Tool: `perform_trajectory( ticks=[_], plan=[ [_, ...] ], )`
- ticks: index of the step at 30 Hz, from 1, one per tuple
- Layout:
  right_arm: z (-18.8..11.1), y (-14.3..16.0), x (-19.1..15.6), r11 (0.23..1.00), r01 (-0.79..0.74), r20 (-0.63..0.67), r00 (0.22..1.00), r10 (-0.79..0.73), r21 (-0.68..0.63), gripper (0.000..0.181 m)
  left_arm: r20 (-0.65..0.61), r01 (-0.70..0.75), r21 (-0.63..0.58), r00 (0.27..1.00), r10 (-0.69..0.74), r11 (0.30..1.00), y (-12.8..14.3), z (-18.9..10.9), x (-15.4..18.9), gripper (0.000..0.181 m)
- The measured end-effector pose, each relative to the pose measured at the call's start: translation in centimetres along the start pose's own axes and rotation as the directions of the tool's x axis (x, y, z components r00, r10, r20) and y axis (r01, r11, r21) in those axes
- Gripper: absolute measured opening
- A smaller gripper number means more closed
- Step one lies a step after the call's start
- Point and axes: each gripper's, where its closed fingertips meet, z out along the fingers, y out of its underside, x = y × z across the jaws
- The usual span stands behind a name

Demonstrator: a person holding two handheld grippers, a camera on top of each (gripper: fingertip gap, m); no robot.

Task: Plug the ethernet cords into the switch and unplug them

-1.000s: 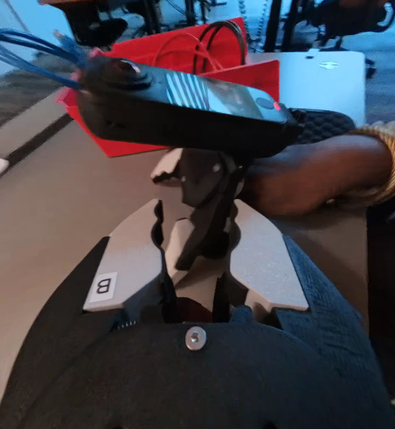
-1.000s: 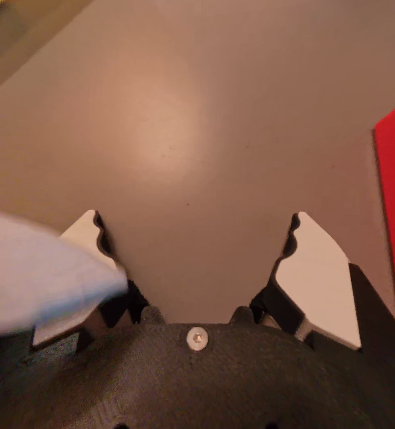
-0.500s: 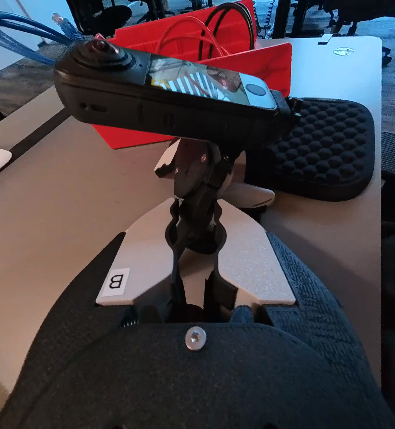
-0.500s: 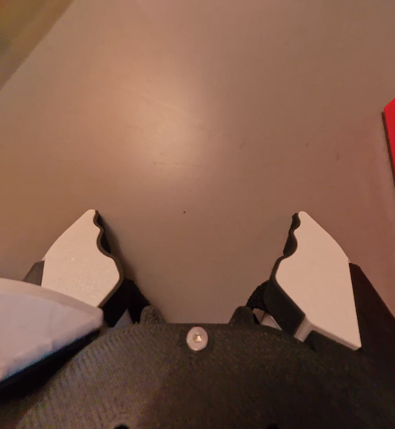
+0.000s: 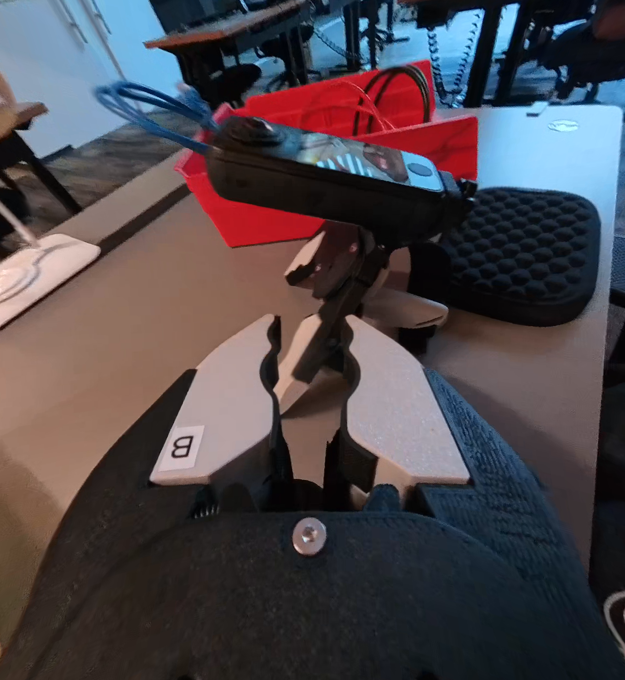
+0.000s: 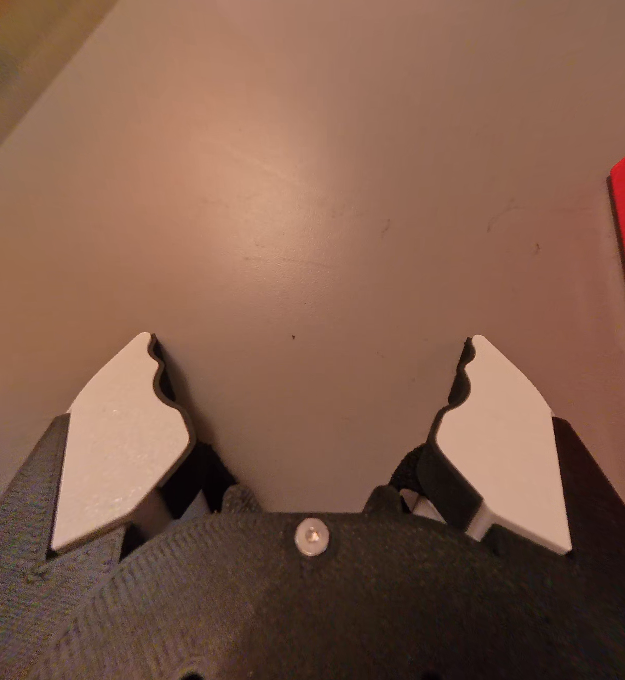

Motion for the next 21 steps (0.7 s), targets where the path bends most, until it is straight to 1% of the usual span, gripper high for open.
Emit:
perform_trajectory(
  ticks=[3, 7, 10, 14, 21],
  plan=[
    [0.0, 0.0, 0.0, 1.000, 0.000, 0.000, 1.000, 0.000, 0.000, 0.146, 0.070, 0.035, 0.066, 0.997, -0.040, 0.997, -0.8, -3.0, -1.9, 0.031],
    [0.0, 0.0, 0.0, 1.000, 0.000, 0.000, 1.000, 0.000, 0.000, 0.146, 0.132, 0.080, 0.157, 0.986, -0.101, 0.984, -1.5, -7.3, -3.7, 0.031],
    [0.0, 0.0, 0.0, 1.000, 0.000, 0.000, 1.000, 0.000, 0.000, 0.146, 0.162, 0.093, 0.219, 0.978, -0.130, 0.971, -2.1, -9.5, -4.5, 0.031],
    [0.1, 0.0, 0.0, 1.000, 0.001, 0.000, 1.000, -0.001, 0.000, 0.146, 0.175, 0.079, 0.240, 0.977, -0.123, 0.968, -2.6, -10.3, -4.7, 0.031],
    [0.1, -0.1, 0.0, 1.000, 0.004, 0.004, 1.000, -0.004, 0.000, 0.146, 0.153, 0.053, 0.215, 0.984, -0.088, 0.975, -2.0, -9.8, -3.7, 0.032]
  ],
)
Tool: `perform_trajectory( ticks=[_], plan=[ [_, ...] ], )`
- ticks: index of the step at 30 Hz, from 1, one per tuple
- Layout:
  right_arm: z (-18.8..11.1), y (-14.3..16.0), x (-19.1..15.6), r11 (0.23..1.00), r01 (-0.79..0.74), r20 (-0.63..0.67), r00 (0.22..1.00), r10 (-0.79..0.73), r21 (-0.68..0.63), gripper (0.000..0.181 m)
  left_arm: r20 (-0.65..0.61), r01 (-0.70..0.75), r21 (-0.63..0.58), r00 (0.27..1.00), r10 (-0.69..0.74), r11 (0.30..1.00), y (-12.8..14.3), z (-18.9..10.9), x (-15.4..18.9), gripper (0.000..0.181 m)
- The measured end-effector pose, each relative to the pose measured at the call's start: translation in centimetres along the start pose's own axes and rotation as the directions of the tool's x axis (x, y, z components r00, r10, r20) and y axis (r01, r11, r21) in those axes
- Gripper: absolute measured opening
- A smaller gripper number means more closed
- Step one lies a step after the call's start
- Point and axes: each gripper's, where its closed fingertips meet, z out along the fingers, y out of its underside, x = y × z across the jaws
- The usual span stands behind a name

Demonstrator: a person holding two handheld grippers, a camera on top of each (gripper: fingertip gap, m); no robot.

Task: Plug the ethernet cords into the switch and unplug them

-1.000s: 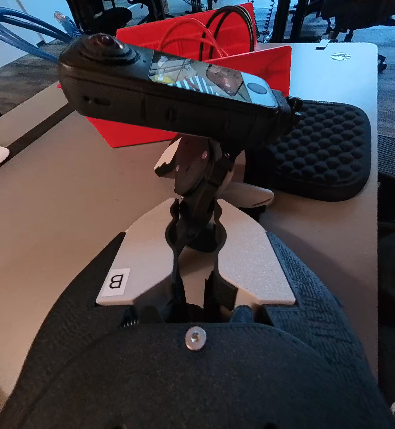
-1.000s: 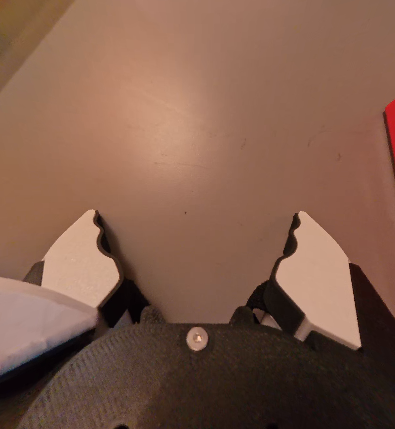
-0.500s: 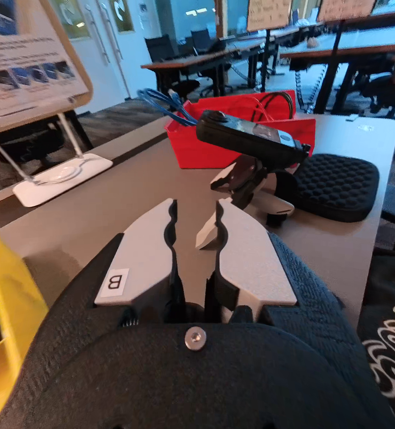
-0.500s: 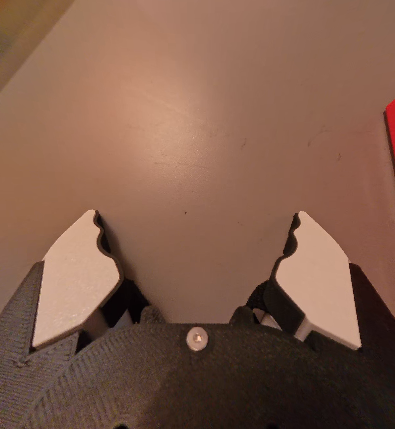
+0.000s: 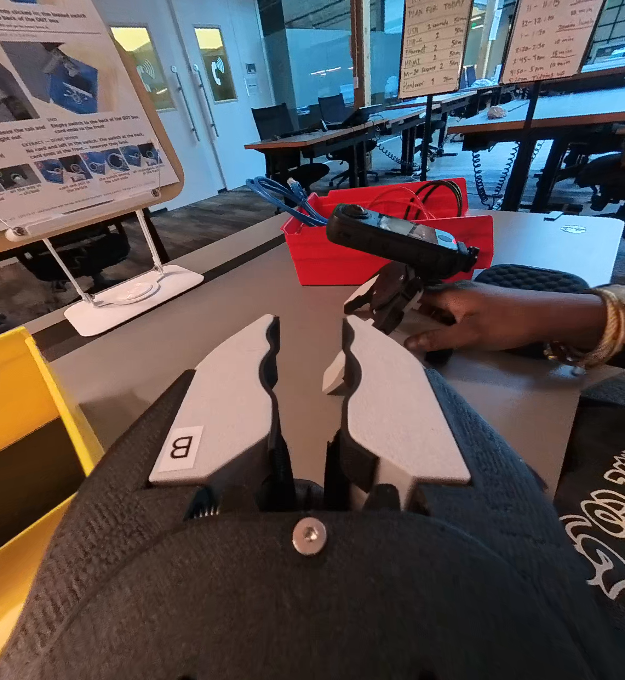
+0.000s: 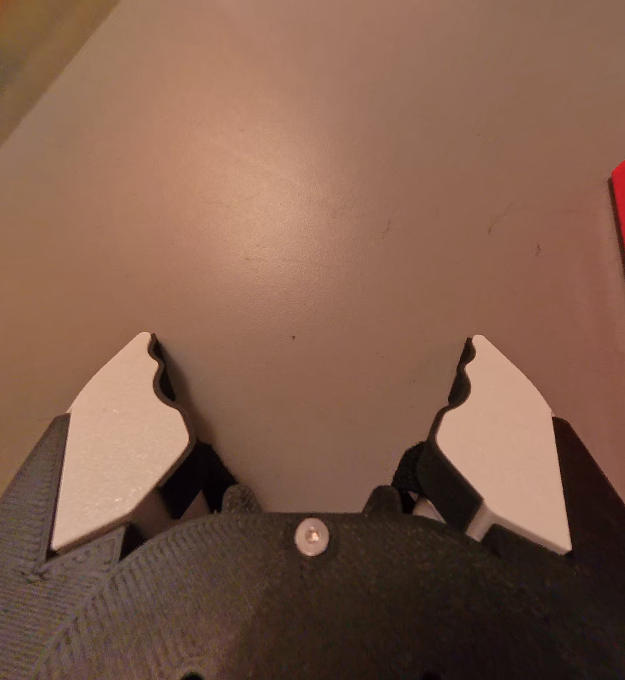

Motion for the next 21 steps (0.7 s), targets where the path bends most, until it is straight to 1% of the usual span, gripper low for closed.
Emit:
perform_trajectory(
  ticks=[9, 10, 11, 12, 13, 14, 15, 16, 17, 18, 19, 20, 21],
  plan=[
    [0.2, -0.1, 0.0, 1.000, 0.016, 0.013, 1.000, -0.016, -0.009, 0.146, -0.025, -0.022, -0.021, 0.999, 0.021, 1.000, 0.8, 0.3, 0.7, 0.033],
    [0.0, 0.0, 0.0, 0.999, 0.028, 0.026, 0.999, -0.028, -0.033, 0.142, -0.021, -0.032, -0.025, 0.999, 0.032, 0.999, 0.8, 0.2, 0.6, 0.033],
    [-0.5, -0.1, -0.4, 0.998, 0.055, 0.066, 0.996, -0.053, -0.027, 0.132, -0.011, -0.045, -0.027, 0.999, 0.044, 0.999, 0.8, 0.1, 0.5, 0.034],
    [-1.3, -1.0, -1.2, 0.996, 0.075, 0.120, 0.989, -0.081, 0.049, 0.129, 0.005, -0.057, -0.025, 0.998, 0.057, 0.998, 0.7, -0.1, 0.1, 0.035],
    [-2.8, -2.4, -1.6, 0.981, 0.089, 0.135, 0.984, -0.113, 0.172, 0.125, 0.023, -0.066, -0.022, 0.998, 0.066, 0.998, 0.5, -0.4, -0.3, 0.035],
    [-4.9, -4.0, -1.8, 0.940, 0.128, 0.115, 0.978, -0.171, 0.316, 0.123, 0.041, -0.071, -0.019, 0.997, 0.071, 0.997, 0.4, -0.8, -0.9, 0.036],
    [-7.3, -5.4, -1.7, 0.877, 0.190, 0.055, 0.970, -0.238, 0.442, 0.121, 0.059, -0.071, -0.017, 0.996, 0.072, 0.997, 0.2, -1.3, -1.5, 0.036],
    [-9.6, -6.3, -1.0, 0.809, 0.264, -0.043, 0.958, -0.285, 0.525, 0.121, 0.079, -0.070, -0.014, 0.994, 0.071, 0.997, 0.1, -1.8, -2.1, 0.036],
    [-11.7, -6.8, 0.0, 0.756, 0.338, -0.151, 0.939, -0.308, 0.561, 0.121, 0.101, -0.070, -0.011, 0.992, 0.071, 0.998, -0.1, -2.4, -2.9, 0.036],
    [-13.5, -6.6, 1.4, 0.732, 0.399, -0.246, 0.917, -0.315, 0.552, 0.120, 0.128, -0.070, -0.008, 0.989, 0.070, 0.998, -0.3, -3.1, -3.7, 0.036],
    [-15.0, -6.1, 3.0, 0.735, 0.444, -0.318, 0.893, -0.318, 0.513, 0.118, 0.156, -0.071, -0.006, 0.985, 0.071, 0.997, -0.5, -3.8, -4.6, 0.036],
    [-16.1, -5.1, 4.7, 0.758, 0.467, -0.365, 0.875, -0.319, 0.456, 0.114, 0.187, -0.072, -0.006, 0.980, 0.072, 0.997, -0.5, -4.6, -5.6, 0.036],
    [-16.9, -3.8, 6.6, 0.796, 0.462, -0.389, 0.867, -0.311, 0.393, 0.114, 0.219, -0.072, -0.011, 0.973, 0.073, 0.997, -0.5, -5.3, -6.5, 0.037]
  ],
)
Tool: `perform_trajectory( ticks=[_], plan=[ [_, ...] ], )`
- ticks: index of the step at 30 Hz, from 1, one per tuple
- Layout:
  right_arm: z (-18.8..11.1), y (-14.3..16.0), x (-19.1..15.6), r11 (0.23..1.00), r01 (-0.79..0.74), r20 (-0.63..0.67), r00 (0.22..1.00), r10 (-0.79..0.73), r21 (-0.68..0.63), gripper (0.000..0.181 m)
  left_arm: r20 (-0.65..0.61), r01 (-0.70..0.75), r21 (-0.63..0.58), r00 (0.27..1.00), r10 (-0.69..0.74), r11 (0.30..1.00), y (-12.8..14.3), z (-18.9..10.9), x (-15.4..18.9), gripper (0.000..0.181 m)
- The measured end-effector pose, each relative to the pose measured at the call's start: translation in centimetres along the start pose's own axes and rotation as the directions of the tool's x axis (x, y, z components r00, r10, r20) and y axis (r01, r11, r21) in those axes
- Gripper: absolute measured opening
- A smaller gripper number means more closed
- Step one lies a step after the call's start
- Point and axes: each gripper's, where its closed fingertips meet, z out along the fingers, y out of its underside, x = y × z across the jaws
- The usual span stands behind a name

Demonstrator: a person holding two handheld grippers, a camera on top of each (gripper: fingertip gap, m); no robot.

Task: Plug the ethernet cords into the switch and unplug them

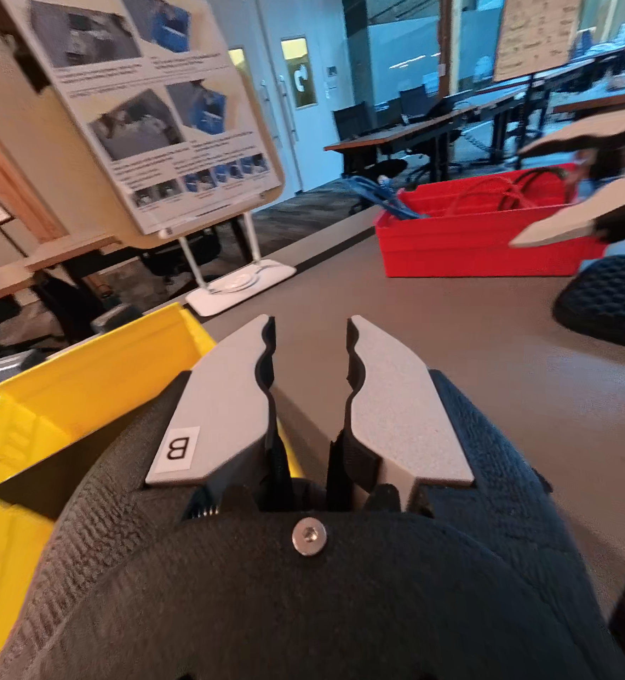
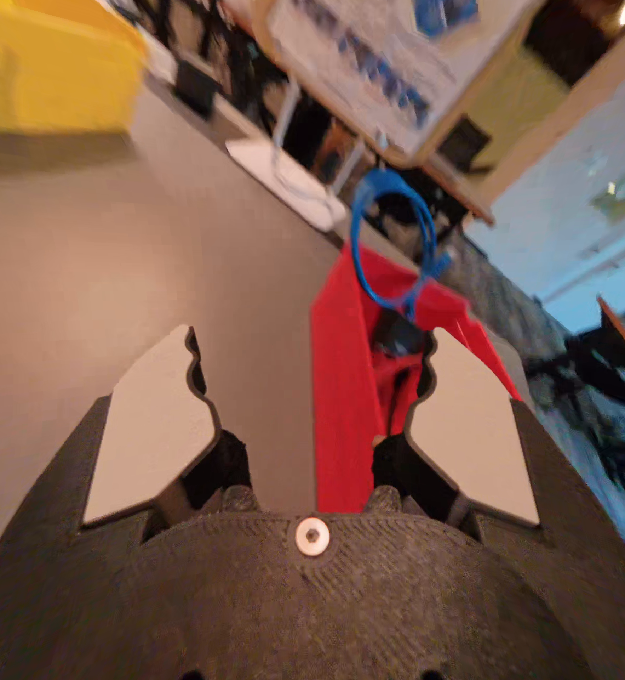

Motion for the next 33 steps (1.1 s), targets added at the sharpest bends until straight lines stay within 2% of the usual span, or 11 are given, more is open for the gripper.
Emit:
perform_trajectory(
  ticks=[3, 4, 6, 9, 10, 11, 15, 18, 24, 28, 33],
  plan=[
    [-2.7, 6.3, 4.0, 0.971, -0.047, -0.046, 0.998, 0.037, -0.233, 0.108, 0.088, 0.010, 0.008, 0.996, -0.011, 1.000, 0.1, -1.5, -2.9, 0.037],
    [-3.3, 8.2, 5.1, 0.959, -0.058, -0.059, 0.997, 0.043, -0.276, 0.100, 0.112, 0.013, 0.010, 0.994, -0.014, 1.000, 0.1, -1.9, -3.7, 0.037],
    [-3.7, 11.1, 6.1, 0.941, -0.082, -0.033, 0.997, 0.075, -0.328, 0.072, 0.161, 0.021, 0.004, 0.987, -0.021, 1.000, 0.3, -2.6, -5.3, 0.037],
    [-3.3, 13.3, 4.4, 0.906, -0.090, 0.119, 0.981, 0.152, -0.414, 0.030, 0.206, 0.035, 0.012, 0.978, -0.037, 0.999, 0.2, -3.7, -6.9, 0.038],
    [-3.0, 13.0, 3.3, 0.912, -0.062, 0.186, 0.971, 0.149, -0.405, 0.007, 0.222, 0.033, 0.016, 0.974, -0.036, 0.999, 0.1, -4.0, -7.4, 0.038],
    [-2.7, 12.7, 2.7, 0.918, -0.034, 0.215, 0.968, 0.129, -0.395, 0.007, 0.241, 0.031, 0.021, 0.970, -0.035, 0.999, 0.0, -4.4, -7.9, 0.038],
    [-0.9, 10.4, -0.1, 0.932, 0.039, 0.300, 0.951, 0.076, -0.361, 0.013, 0.293, 0.044, 0.038, 0.955, -0.053, 0.998, 0.2, -5.8, -9.5, 0.037],
    [0.8, 8.7, -2.1, 0.919, 0.098, 0.290, 0.957, 0.019, -0.383, 0.017, 0.338, 0.041, 0.014, 0.940, -0.044, 0.999, 1.1, -6.5, -10.7, 0.038],
    [3.9, 4.6, -7.1, 0.922, 0.073, 0.267, 0.963, 0.034, -0.380, 0.021, 0.460, 0.074, -0.070, 0.887, -0.034, 0.995, 4.6, -7.5, -14.1, 0.052],
    [6.0, 1.5, -11.0, 0.943, 0.028, 0.327, 0.941, 0.087, -0.332, 0.026, 0.520, 0.102, -0.088, 0.853, -0.041, 0.991, 6.7, -8.0, -15.8, 0.054],
    [8.3, -1.5, -15.0, 0.951, 0.069, 0.400, 0.914, 0.060, -0.301, 0.026, 0.598, 0.110, -0.128, 0.801, -0.011, 0.986, 8.5, -9.0, -17.6, 0.054]
  ],
)
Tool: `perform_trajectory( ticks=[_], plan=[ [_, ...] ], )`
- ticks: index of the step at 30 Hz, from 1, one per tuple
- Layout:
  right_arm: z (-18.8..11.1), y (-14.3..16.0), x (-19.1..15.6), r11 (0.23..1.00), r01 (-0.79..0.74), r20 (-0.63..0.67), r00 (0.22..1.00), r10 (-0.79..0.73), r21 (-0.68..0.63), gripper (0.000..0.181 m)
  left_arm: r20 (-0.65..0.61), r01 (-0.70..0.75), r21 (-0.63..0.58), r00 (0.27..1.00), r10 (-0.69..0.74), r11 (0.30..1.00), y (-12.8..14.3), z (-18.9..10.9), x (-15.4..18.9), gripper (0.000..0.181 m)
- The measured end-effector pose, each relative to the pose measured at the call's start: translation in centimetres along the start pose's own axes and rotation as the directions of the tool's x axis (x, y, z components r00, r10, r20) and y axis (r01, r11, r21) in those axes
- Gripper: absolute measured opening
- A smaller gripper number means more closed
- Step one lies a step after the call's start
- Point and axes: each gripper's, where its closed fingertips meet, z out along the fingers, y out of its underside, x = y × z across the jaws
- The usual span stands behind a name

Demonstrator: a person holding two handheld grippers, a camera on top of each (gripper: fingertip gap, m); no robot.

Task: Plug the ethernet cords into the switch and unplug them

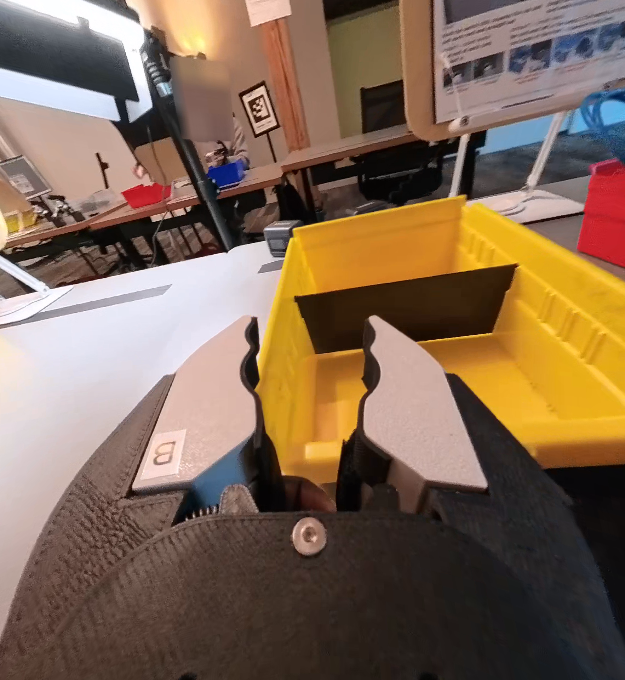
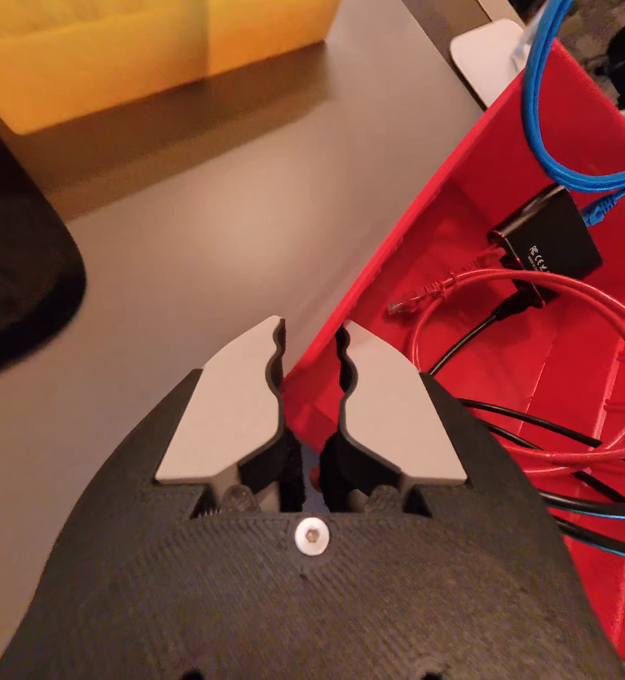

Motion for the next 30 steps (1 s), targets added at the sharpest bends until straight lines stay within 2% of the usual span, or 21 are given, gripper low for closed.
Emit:
perform_trajectory(
  ticks=[7, 9, 10, 11, 13, 22, 28, 30],
  plan=[
    [2.9, -4.4, -3.4, 0.999, 0.050, 0.075, 0.996, -0.050, 0.005, 0.028, 0.075, 0.024, -0.121, 0.997, -0.015, 0.992, 4.1, 1.5, -1.8, 0.053],
    [3.6, -5.4, -4.2, 0.997, 0.080, 0.083, 0.993, -0.079, 0.002, 0.028, 0.079, 0.037, -0.128, 0.997, -0.027, 0.991, 4.9, 1.9, -2.0, 0.033],
    [3.9, -5.8, -4.5, 0.996, 0.093, 0.087, 0.992, -0.093, -0.002, 0.029, 0.126, 0.027, -0.122, 0.992, -0.012, 0.992, 5.0, 1.8, -2.8, 0.014],
    [4.1, -6.2, -4.8, 0.994, 0.106, 0.091, 0.990, -0.105, -0.004, 0.029, 0.121, 0.013, -0.119, 0.993, 0.001, 0.993, 5.1, 1.6, -3.0, 0.011],
    [4.7, -7.0, -5.4, 0.993, 0.120, 0.099, 0.988, -0.119, -0.003, 0.031, 0.120, 0.047, -0.121, 0.992, -0.033, 0.992, 5.0, 1.2, -3.3, 0.010],
    [7.0, -10.9, -8.3, 0.988, 0.129, 0.168, 0.975, -0.143, 0.089, 0.040, 0.321, -0.017, -0.254, 0.942, 0.101, 0.967, 6.0, -2.2, -8.2, 0.013],
    [8.2, -13.4, -10.5, 0.977, 0.116, 0.204, 0.967, -0.153, 0.180, 0.039, 0.320, 0.005, -0.336, 0.941, 0.109, 0.942, 6.8, -4.3, -9.6, 0.012],
    [7.8, -14.3, -11.8, 0.958, 0.062, 0.243, 0.961, -0.133, 0.279, 0.047, 0.322, 0.006, -0.371, 0.939, 0.122, 0.929, 7.0, -5.2, -10.1, 0.012]
  ],
)
